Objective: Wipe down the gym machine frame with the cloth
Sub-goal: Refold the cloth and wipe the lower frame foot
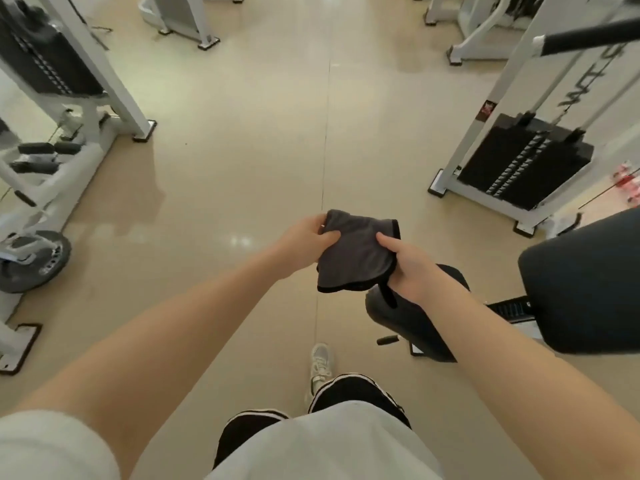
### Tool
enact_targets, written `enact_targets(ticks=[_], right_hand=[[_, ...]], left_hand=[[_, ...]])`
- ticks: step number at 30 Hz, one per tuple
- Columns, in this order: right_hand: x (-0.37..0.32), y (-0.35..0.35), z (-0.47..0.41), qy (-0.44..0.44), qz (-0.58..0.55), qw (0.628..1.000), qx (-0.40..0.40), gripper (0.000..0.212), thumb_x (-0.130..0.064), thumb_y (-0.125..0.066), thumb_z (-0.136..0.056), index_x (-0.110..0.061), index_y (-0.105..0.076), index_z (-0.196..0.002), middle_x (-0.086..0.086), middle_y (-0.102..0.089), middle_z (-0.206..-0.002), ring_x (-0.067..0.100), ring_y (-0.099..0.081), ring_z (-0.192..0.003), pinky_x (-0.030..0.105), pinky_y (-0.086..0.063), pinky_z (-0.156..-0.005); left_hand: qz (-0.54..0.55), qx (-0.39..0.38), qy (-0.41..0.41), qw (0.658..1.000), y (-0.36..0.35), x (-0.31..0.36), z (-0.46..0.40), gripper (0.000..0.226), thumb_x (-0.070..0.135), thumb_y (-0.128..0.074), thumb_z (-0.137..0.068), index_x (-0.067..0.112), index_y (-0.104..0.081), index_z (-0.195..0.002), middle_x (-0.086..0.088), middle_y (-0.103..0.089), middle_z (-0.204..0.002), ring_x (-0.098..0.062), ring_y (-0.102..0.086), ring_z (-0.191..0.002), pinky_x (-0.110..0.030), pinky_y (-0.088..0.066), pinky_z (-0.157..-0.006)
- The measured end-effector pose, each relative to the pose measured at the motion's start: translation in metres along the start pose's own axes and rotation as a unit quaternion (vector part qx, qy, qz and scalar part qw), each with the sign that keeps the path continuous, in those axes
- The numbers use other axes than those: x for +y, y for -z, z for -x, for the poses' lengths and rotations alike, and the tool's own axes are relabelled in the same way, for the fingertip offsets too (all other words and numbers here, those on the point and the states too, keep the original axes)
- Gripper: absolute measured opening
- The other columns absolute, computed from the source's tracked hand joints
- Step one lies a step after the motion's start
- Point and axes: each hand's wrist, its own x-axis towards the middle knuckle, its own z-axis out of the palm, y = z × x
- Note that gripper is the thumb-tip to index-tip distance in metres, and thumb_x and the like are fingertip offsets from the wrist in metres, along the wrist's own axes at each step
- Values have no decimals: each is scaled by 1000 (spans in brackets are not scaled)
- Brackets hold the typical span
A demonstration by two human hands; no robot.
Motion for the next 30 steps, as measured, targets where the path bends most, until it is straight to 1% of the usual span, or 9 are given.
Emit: enact_targets(ticks=[2,5,11,13,15,18,23,26,30], right_hand=[[-37,6,-21,16,-8,1000,16,33,-23,-56,-93,-7,-55,-122,10,-65,-115,25,-62,-104,31,-52,-75],[-78,20,-47,38,-17,999,33,30,-22,-55,-93,-9,-57,-120,9,-65,-114,24,-62,-104,32,-52,-79],[-112,54,-95,85,-44,995,36,30,-20,-45,-98,-11,-50,-126,5,-61,-122,20,-58,-112,29,-50,-85],[-120,60,-114,94,-47,993,51,31,-21,-43,-99,-12,-49,-128,3,-61,-122,18,-58,-112,28,-49,-84],[-131,63,-139,100,-61,990,75,32,-21,-42,-100,-13,-48,-129,2,-61,-122,18,-58,-111,28,-49,-84],[-156,62,-186,108,-89,984,108,33,-22,-42,-99,-14,-49,-130,2,-61,-123,19,-57,-113,31,-49,-90],[-202,50,-263,122,-136,974,131,26,-21,-40,-100,-18,-55,-121,2,-64,-121,18,-59,-113,37,-45,-99],[-226,35,-299,121,-183,960,172,24,-19,-40,-100,-17,-56,-117,2,-65,-118,16,-61,-108,35,-45,-98],[-240,33,-343,158,-239,927,242,22,-10,-48,-95,-15,-57,-114,3,-67,-111,15,-64,-101,27,-51,-89]], left_hand=[[-32,-25,-15,999,5,26,-44,26,19,-45,-94,14,-55,-117,-8,-63,-110,-27,-61,-100,-48,-52,-85],[-53,-59,-31,996,7,56,-103,25,18,-44,-94,12,-55,-116,-10,-64,-109,-28,-61,-99,-48,-52,-85],[-97,-150,-44,983,-8,81,-214,24,15,-47,-92,3,-56,-112,-18,-62,-110,-31,-59,-102,-51,-48,-91],[-115,-177,-49,976,-11,85,-249,23,14,-48,-92,2,-56,-110,-19,-62,-109,-32,-59,-102,-51,-48,-91],[-137,-207,-54,967,-12,90,-286,23,12,-48,-91,1,-56,-109,-21,-62,-108,-34,-59,-101,-51,-48,-90],[-170,-256,-62,949,-6,103,-354,24,13,-49,-89,1,-57,-109,-22,-62,-108,-35,-59,-101,-52,-48,-89],[-222,-329,-77,915,13,132,-477,22,20,-51,-91,9,-59,-108,-13,-64,-107,-28,-61,-99,-46,-49,-92],[-219,-369,-58,902,19,143,-533,18,19,-51,-92,11,-59,-106,-12,-64,-108,-28,-61,-99,-43,-50,-92],[-222,-410,-54,883,-1,139,-591,22,20,-50,-94,9,-58,-111,-11,-63,-108,-26,-60,-98,-37,-50,-88]])
